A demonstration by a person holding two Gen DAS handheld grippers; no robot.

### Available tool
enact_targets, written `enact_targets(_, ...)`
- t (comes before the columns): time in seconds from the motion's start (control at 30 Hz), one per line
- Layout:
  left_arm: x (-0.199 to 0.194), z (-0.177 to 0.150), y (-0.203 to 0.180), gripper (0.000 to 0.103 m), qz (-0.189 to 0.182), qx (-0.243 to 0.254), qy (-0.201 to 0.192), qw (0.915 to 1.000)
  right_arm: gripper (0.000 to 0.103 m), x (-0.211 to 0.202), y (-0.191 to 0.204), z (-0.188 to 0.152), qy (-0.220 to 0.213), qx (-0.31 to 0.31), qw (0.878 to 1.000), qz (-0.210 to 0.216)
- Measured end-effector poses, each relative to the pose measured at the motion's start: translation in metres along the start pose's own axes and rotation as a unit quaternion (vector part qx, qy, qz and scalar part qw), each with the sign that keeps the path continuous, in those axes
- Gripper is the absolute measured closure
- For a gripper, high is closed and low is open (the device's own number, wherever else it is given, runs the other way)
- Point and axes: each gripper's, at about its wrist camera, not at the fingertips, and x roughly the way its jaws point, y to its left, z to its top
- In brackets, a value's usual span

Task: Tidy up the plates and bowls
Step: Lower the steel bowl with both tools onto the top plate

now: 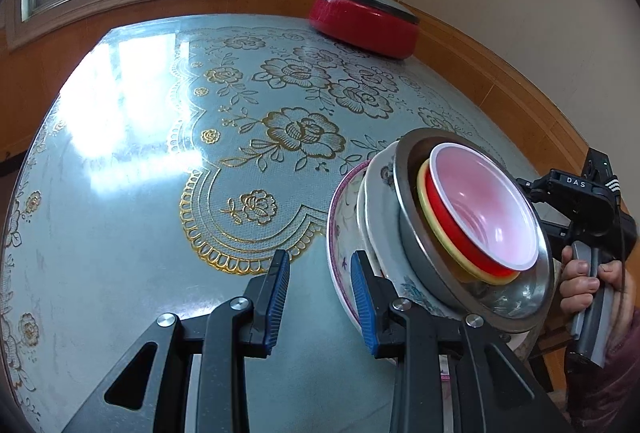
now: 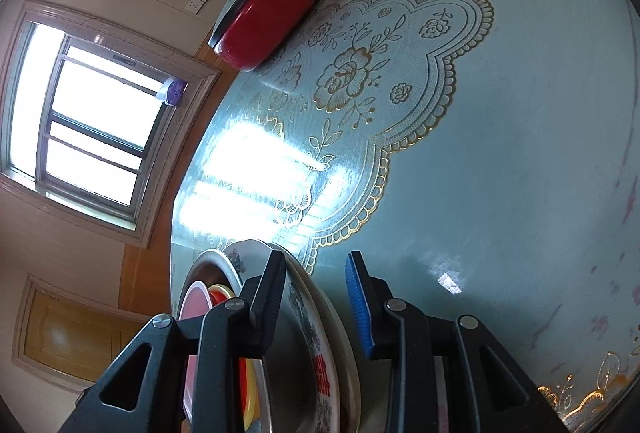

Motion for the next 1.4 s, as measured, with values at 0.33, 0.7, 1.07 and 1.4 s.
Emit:
enact_targets(0.33, 0.003, -0.001, 0.001, 0.07, 0.001, 0.005, 0.005, 1.0, 0.072, 0.015, 0.014, -0.01, 0.021, -0.017, 1.0, -0.007)
enact_targets(0.7, 0.001, -0.001, 0.002, 0.072, -0.003, 0.001, 0.002, 1.0, 0.071, 0.015, 0.028, -0.016, 0.008, -0.054, 0.997, -0.046)
enact_targets(1.07, -0.008, 0.004, 0.015, 0.067, 0.014, -0.043, -0.015, 0.9989, 0.071, -0.014, 0.02, -0.016, -0.027, -0.071, 0.996, -0.05)
enact_targets(1.4, -0.008, 0.011, 0.01, 0.061, 0.011, -0.043, -0.02, 0.9988, 0.077, -0.019, 0.024, -0.033, -0.026, -0.174, 0.962, -0.208)
